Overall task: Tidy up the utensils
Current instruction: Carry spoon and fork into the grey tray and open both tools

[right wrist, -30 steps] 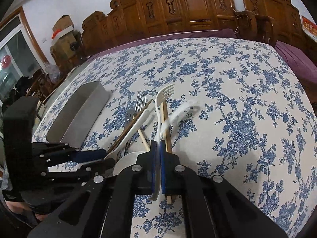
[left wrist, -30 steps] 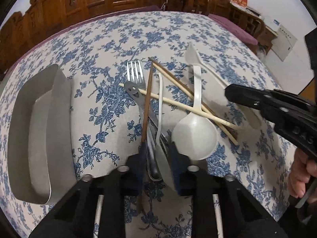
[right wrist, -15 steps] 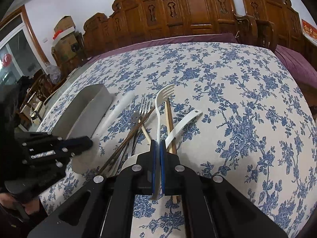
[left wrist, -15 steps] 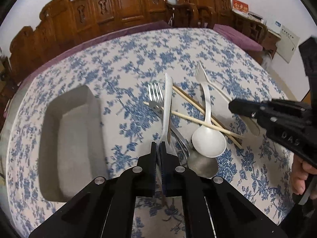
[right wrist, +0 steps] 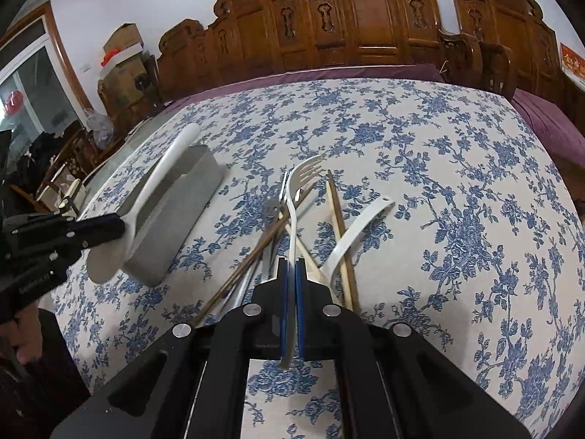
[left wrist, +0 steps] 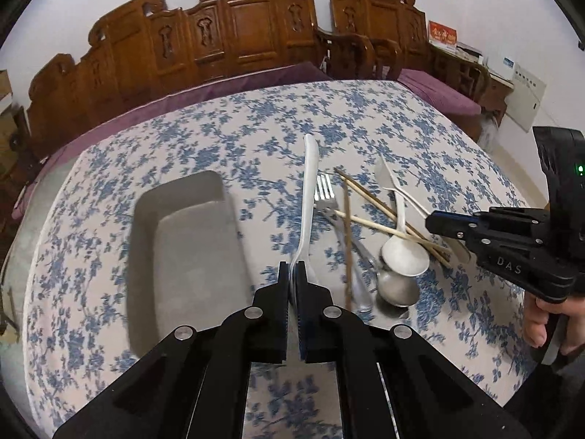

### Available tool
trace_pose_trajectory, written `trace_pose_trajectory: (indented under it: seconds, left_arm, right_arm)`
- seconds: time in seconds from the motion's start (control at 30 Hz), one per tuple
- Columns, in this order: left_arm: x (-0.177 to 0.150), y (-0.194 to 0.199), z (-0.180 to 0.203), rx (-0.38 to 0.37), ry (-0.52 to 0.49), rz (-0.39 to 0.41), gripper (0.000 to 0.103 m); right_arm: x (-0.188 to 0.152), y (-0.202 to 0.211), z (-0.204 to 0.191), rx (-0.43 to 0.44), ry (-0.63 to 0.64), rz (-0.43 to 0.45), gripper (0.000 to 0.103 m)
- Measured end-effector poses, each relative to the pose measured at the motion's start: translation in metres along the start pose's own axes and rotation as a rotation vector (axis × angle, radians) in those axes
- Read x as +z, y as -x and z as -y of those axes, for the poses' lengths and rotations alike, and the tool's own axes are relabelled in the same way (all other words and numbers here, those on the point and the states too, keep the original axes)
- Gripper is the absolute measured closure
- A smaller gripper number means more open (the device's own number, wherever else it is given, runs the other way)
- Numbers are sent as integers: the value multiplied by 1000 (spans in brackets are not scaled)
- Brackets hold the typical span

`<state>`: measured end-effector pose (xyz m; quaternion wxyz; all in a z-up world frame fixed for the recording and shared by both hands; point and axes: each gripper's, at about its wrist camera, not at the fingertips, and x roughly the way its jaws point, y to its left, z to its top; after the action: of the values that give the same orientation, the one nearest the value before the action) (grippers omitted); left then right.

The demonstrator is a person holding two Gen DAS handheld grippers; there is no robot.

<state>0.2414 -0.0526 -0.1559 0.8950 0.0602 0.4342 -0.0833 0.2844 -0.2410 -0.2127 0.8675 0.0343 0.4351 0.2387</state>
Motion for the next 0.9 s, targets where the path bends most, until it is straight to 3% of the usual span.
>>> trace_pose_trajectory:
  seconds: [0.5, 0.9]
  left_arm:
    - [-6, 2, -67, -1, 73, 42, 100]
    - [-18, -20, -113, -11, 156, 4, 100]
  right_arm:
    - [22, -4, -86, 45, 105, 35, 98]
    - [80, -36, -136, 123, 144, 86, 98]
